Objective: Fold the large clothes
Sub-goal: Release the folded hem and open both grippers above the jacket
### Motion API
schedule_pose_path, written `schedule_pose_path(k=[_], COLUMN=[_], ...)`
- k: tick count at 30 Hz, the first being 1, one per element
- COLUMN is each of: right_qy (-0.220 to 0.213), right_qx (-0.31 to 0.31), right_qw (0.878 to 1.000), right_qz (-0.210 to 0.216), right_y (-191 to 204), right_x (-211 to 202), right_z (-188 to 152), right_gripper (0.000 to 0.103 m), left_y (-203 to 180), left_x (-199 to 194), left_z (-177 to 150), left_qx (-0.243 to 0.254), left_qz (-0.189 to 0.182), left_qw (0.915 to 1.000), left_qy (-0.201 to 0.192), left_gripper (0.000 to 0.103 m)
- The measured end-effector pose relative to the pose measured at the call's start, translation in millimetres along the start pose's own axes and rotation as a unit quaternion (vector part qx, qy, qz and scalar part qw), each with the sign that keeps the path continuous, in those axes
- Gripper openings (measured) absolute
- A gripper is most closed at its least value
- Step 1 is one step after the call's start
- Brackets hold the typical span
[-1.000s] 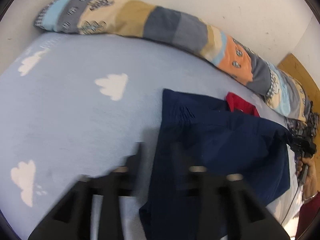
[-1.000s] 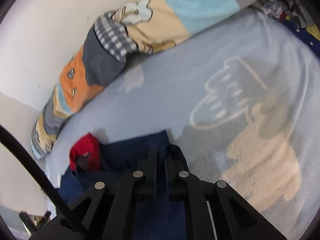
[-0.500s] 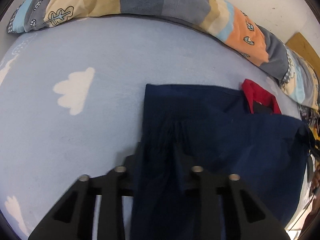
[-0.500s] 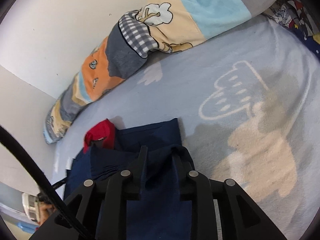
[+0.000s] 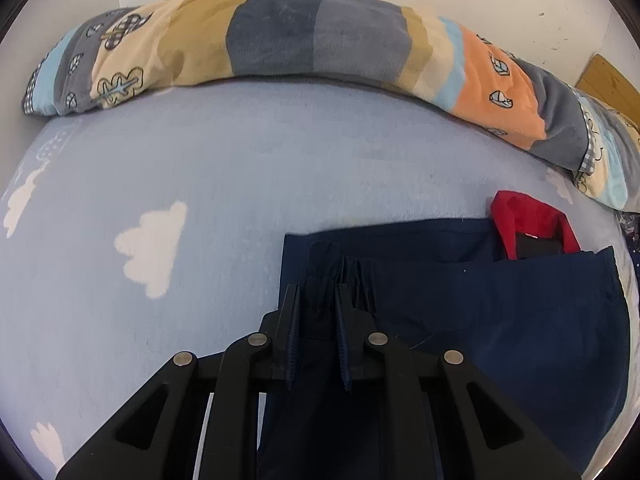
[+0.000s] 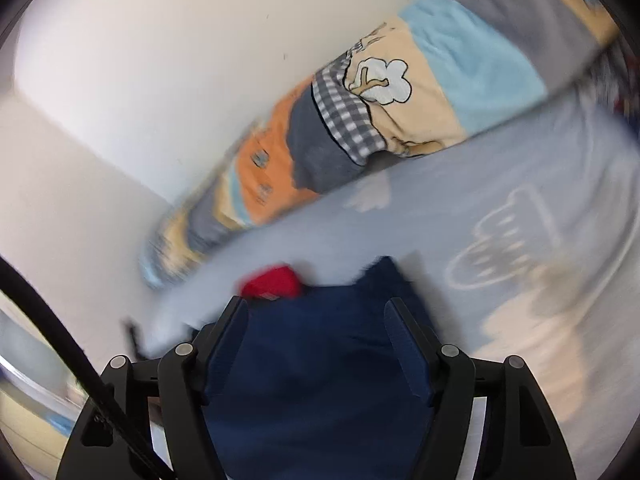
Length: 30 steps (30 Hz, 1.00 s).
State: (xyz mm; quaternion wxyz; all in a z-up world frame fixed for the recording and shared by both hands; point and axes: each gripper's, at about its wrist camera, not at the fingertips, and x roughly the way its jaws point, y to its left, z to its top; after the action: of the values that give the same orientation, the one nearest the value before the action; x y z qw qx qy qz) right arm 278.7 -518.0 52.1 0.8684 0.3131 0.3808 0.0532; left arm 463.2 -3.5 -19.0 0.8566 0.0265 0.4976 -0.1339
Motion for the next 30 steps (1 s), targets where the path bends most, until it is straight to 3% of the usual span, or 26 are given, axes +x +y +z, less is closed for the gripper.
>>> schedule_pose_path(k=[4, 11, 13, 16, 20, 22, 25, 28, 29, 30], right_qy=[0.034, 0.079, 0.096, 0.108, 0.062, 0.049, 0.091, 0.048, 0.025, 0.006], right_qx=[-0.087, -0.126, -0.122, -0.143, -0.151, -0.149, -0.144, -0.119, -0.109, -0.117], right_qw=[0.993, 0.979, 0.980, 0.974, 0.973, 0.967, 0.950, 0.960, 0.966, 0.968], right_qz=[-0.079, -0.142, -0.127, -0.135, -0.161, -0.202, -0.262, -0.250, -0.234, -0.224], right_y=[5.9, -25.6, -36.2, -32.8, -24.0, -26.5, -45.8, -43.0, -37.2, -27.6], right_x=[28.2, 99.7, 118.5, 129.5, 112.0, 113.1, 134.7, 108.6, 91.3, 77.6], right_z=[-6.3, 5.2, 8.6, 6.6, 13.1, 14.7, 6.9, 6.5, 5.2, 1.7], right_gripper=[0.075, 0.071, 0.034, 0.019, 0.014, 0.004, 0.004, 0.011, 0.016, 0.028], left_y=[1.8, 1.3, -0.8, -3.1, -4.9, -5.6, -10.7, -2.2, 3.9, 9.3], left_x=[-0.2, 12.6, 15.8, 20.0, 21.6, 30.7, 49.4, 31.0, 17.3, -0.1], left_z=[5.8, 10.1, 14.5, 22.8, 32.3, 34.4, 28.2, 25.4, 23.4, 20.4], left_qx=[0.006, 0.019, 0.019, 0.022, 0.019, 0.018, 0.026, -0.002, -0.011, -0.011], left_qz=[-0.011, -0.008, -0.006, -0.003, -0.002, 0.009, 0.044, 0.016, 0.003, -0.007], left_qw=[0.9999, 0.9997, 0.9997, 0.9997, 0.9998, 0.9998, 0.9984, 0.9997, 0.9999, 0.9999], left_qy=[0.000, 0.017, 0.017, 0.012, -0.009, -0.002, 0.026, 0.018, 0.012, 0.000], left_gripper=[0.016, 0.016, 0.016, 0.016, 0.016, 0.016, 0.022, 0.030, 0.040, 0.051])
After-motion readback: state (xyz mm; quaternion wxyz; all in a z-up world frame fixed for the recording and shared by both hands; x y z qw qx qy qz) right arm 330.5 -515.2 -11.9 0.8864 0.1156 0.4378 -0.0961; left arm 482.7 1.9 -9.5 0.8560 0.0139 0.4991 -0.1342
